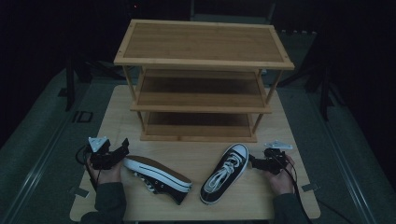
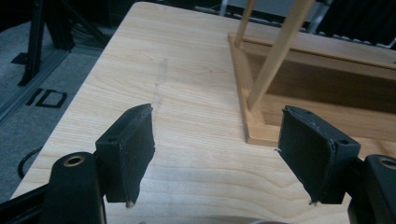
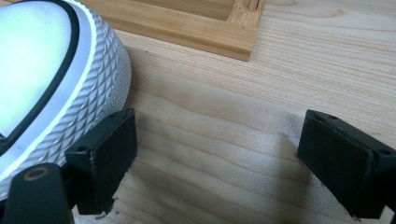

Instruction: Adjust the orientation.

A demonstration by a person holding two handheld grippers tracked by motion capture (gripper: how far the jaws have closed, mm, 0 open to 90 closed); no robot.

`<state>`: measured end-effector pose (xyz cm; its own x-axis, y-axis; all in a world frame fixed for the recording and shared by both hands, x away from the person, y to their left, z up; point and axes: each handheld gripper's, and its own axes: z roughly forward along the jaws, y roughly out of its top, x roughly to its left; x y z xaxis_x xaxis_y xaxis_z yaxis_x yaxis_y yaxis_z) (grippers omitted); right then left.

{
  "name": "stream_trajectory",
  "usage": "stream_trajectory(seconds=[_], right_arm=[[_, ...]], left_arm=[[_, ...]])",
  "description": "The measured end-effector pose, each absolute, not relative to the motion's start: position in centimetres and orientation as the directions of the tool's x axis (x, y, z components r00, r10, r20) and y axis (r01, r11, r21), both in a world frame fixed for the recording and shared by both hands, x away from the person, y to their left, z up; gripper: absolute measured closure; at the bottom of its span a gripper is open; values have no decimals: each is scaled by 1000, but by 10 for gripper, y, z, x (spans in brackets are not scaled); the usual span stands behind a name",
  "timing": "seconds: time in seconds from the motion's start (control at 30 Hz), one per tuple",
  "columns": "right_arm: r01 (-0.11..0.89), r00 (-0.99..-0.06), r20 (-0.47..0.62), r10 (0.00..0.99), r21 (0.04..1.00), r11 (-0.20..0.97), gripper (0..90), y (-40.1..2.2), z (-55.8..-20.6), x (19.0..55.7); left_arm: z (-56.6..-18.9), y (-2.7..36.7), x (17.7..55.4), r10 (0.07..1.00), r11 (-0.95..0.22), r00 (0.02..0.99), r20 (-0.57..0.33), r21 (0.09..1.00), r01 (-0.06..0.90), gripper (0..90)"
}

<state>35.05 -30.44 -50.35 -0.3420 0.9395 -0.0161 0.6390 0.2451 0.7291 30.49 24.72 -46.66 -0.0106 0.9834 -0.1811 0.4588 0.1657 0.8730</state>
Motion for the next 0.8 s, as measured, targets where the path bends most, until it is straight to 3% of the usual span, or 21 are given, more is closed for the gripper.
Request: stream_trajectory(seconds=[0.8], right_arm=[[633,-362,-18,932,729,260,114,-308,-504,346]], left_arm=[[-450,218,257,964,15,228,-140,879,477,445]])
